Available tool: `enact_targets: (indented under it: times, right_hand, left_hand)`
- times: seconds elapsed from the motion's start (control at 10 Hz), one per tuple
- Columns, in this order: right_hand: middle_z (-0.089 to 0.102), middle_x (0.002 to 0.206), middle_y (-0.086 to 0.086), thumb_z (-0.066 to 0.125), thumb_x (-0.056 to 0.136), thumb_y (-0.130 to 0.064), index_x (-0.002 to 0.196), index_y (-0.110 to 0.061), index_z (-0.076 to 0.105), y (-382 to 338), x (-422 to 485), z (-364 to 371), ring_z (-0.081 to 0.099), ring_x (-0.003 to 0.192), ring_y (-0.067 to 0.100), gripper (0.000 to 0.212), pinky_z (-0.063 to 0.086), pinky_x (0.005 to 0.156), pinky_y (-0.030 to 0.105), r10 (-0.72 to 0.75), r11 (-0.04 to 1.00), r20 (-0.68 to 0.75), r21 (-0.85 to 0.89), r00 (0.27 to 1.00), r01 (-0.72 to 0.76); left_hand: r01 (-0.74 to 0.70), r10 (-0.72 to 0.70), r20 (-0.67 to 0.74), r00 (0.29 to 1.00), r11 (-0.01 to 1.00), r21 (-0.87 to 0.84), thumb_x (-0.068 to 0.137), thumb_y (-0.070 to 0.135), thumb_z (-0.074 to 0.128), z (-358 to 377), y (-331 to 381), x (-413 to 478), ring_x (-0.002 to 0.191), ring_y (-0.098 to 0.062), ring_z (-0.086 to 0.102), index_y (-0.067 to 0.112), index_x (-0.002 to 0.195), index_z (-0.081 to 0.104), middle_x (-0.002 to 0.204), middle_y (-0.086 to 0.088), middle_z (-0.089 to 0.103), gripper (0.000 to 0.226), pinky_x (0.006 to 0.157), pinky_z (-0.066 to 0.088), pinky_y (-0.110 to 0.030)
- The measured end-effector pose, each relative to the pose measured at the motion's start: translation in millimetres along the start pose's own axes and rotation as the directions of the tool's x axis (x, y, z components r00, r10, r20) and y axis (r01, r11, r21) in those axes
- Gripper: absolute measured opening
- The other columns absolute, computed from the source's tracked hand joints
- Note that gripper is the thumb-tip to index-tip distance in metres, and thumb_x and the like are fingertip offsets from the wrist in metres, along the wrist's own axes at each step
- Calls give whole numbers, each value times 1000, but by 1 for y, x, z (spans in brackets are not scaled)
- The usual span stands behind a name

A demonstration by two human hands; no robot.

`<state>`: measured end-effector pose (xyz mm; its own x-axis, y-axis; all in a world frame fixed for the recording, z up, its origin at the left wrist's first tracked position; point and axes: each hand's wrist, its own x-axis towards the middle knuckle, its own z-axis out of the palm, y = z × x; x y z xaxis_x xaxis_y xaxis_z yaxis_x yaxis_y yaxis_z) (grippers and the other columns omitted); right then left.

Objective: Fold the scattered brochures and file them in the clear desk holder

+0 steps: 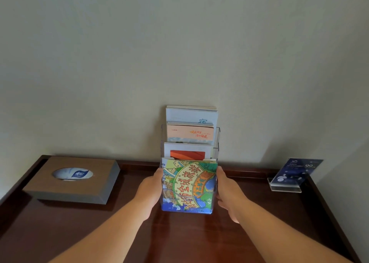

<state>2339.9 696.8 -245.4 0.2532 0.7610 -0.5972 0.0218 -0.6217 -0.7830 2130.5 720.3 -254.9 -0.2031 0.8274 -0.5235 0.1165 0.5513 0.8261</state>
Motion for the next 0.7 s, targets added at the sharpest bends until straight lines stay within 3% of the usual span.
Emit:
enact_targets:
  times: [0.1, 0.2, 0.3, 0.4, 0.5, 0.6, 0.7]
  right_hand:
    - [70, 95, 2, 33, 98, -61, 88, -22, 60, -7, -8, -1, 61, 84, 17, 49, 43, 83, 35, 1, 1000, 9, -13, 1000, -1]
    - [63, 84, -3, 33, 98, -61, 82, -23, 53, -11, -18, -4, 56, 81, 17, 46, 44, 89, 39, -41, 998, -33, -45, 999, 39]
    - [51, 74, -6, 34, 99, -56, 77, -23, 45, -18, -40, -6, 50, 73, 15, 41, 44, 97, 43, -79, 996, -84, -40, 993, 76]
    - [48, 72, -7, 35, 100, -53, 78, -21, 45, -23, -68, -9, 47, 68, 11, 40, 45, 97, 44, -118, 993, -120, -37, 986, 114]
    - [54, 78, -5, 34, 100, -52, 102, -10, 60, -22, -105, -9, 51, 74, 11, 50, 46, 90, 41, -209, 969, -152, -162, 966, 184]
    - [66, 105, 12, 32, 101, -49, 116, 1, 60, -13, -145, -9, 59, 93, 22, 59, 48, 90, 45, -349, 882, -136, -382, 927, 276]
    - [68, 103, 17, 34, 100, -50, 107, 1, 64, -2, -184, -3, 63, 96, 28, 60, 52, 83, 43, -472, 760, -100, -550, 876, 347]
  left_hand:
    - [-38, 39, -14, 999, 997, 69, 98, 50, 42, -2, 8, -10, 67, -14, 60, 19, 73, 65, 49, 8, 62, 45, 60, 42, -28]
    - [-120, 132, -41, 990, 968, 222, 99, 49, 37, -8, 16, -23, 68, -8, 52, 27, 67, 52, 69, 10, 59, 42, 60, 38, -28]
    - [-189, 207, -25, 978, 931, 313, 101, 46, 33, -15, 28, -42, 67, -5, 44, 27, 66, 44, 73, 10, 50, 41, 63, 36, -30]
    - [-278, 298, 29, 954, 844, 458, 103, 40, 28, -25, 37, -63, 76, -16, 45, 19, 72, 44, 73, 8, 40, 40, 77, 33, -31]
    - [-404, 409, 144, 901, 671, 622, 104, 36, 25, -37, 37, -89, 79, -20, 47, 10, 83, 47, 79, -2, 48, 39, 70, 36, -34]
    - [-496, 477, 225, 849, 577, 649, 101, 44, 30, -52, 28, -112, 64, -16, 44, 15, 72, 43, 71, 0, 47, 43, 54, 29, -33]
    - [-557, 517, 297, 803, 471, 684, 100, 48, 33, -66, 19, -139, 84, -21, 55, 11, 99, 55, 93, -1, 58, 43, 66, 36, -30]
